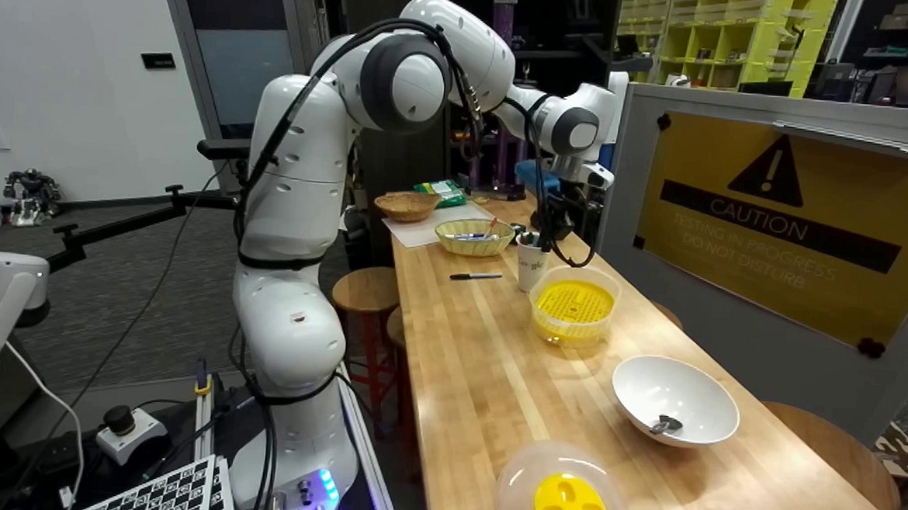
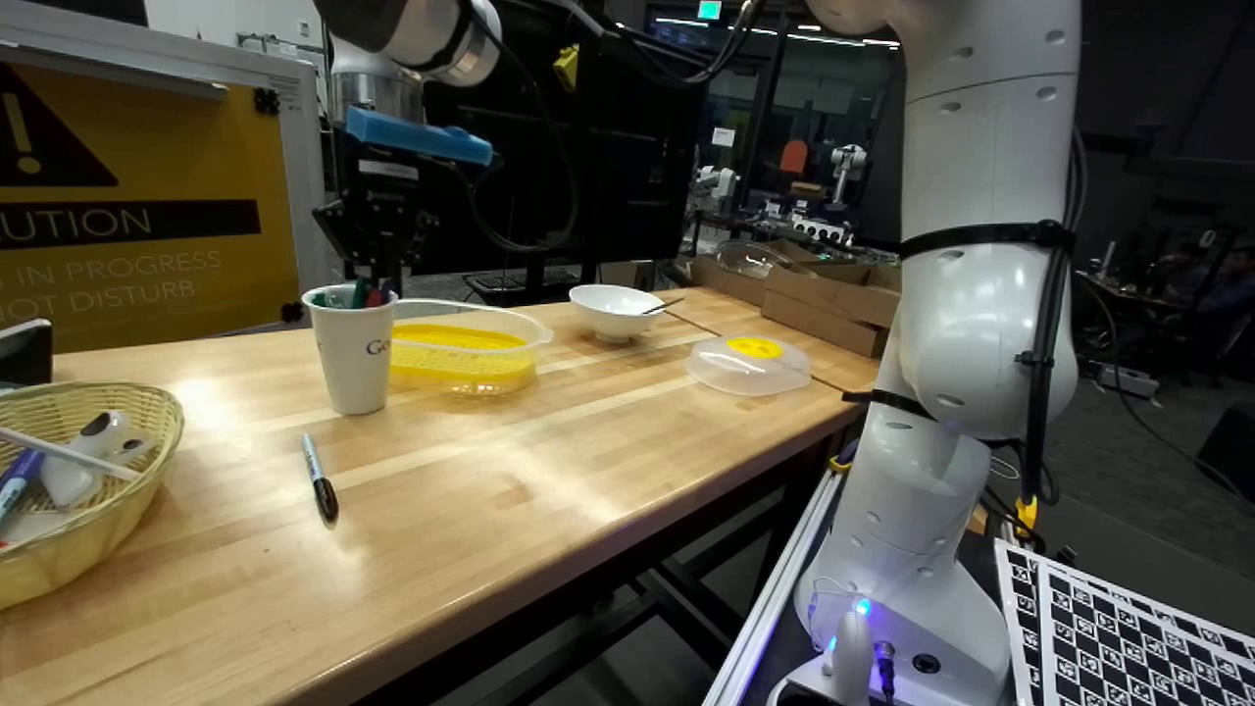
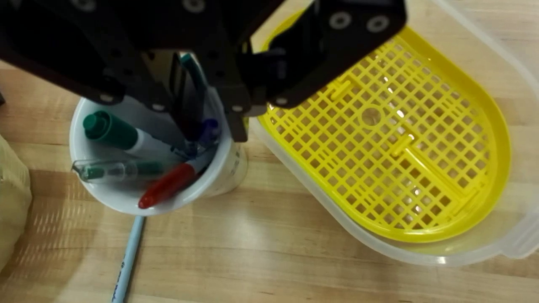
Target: Push the cup to the right
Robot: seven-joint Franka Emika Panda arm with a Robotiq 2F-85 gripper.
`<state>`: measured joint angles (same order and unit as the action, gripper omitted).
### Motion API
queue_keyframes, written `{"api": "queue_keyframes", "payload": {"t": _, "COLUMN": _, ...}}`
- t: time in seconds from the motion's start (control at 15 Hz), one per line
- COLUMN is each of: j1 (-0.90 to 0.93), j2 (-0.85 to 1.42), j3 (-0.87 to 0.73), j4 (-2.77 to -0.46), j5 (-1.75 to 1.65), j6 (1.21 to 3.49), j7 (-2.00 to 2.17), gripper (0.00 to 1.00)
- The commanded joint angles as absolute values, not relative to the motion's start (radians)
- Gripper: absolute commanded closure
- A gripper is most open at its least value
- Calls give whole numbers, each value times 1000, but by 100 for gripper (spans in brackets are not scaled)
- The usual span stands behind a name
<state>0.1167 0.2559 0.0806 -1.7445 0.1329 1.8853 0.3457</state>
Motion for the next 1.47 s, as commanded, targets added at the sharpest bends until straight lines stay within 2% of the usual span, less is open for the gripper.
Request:
{"api": "queue_keyframes", "payload": {"t": 0.0, "j1": 109, "j2": 217, "j3": 71, "j4": -1787, "j5": 161, "j6": 1904, "j7": 348, "gripper": 94}}
{"api": "queue_keyframes", "payload": {"t": 1.4, "j1": 90, "j2": 222, "j3": 51, "j4": -1784, "j5": 168, "j6": 1910, "j7": 352, "gripper": 94}}
